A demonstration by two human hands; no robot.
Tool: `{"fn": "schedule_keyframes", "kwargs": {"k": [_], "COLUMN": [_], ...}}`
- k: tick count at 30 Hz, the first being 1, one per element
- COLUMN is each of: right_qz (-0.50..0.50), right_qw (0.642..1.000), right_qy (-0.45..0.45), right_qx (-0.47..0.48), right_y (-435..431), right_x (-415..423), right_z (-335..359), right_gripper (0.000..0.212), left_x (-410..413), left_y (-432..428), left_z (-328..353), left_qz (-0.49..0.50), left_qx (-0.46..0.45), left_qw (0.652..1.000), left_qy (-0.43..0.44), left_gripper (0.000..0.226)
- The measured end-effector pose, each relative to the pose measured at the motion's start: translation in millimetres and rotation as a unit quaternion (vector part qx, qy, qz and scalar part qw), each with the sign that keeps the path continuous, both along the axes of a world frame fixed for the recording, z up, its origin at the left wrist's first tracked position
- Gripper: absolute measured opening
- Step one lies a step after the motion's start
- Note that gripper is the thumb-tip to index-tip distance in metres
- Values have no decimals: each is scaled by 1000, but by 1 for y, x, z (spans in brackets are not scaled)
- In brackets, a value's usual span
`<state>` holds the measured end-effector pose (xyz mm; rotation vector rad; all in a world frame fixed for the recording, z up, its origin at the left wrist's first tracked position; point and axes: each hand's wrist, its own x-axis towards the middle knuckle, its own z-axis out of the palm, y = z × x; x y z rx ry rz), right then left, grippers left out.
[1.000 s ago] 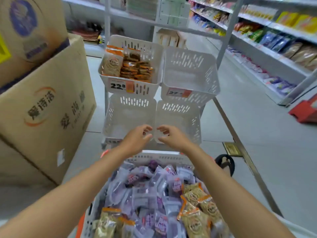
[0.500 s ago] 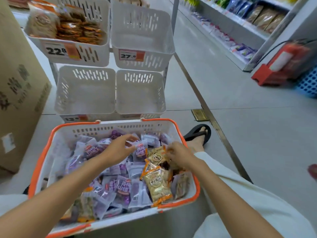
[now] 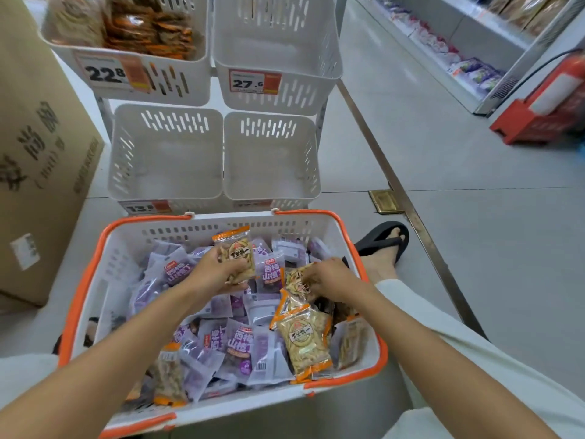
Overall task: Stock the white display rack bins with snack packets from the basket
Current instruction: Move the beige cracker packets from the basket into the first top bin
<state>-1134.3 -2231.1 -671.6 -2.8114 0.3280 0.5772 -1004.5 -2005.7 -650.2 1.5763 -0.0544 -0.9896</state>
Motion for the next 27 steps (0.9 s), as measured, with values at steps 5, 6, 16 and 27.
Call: {"fn": "schedule_keyframes", "kwargs": {"k": [5,6,16,27], "right_qz": [-82,-37,-223,-77], "right_qw": [990,994,906,995], "right_qy": [-30,38,-191,-3], "right_qx": [111,100,304,59], "right_y": [-11,-6,5,3], "right_x": [20,21,22,32], "right_z": [19,17,40,-8], "right_gripper": [40,48,3,39], "left_x": [-1,-1,-9,0], "left_y": [2,1,3,1], "left_z": [-5,-4,5,4], "left_qz": [19,16,-29,-13], "left_qx": [-32,-33,-54,-39], "left_qw": [997,997,998,999], "left_qy": [65,69,31,32], "left_gripper": [23,20,52,36]}}
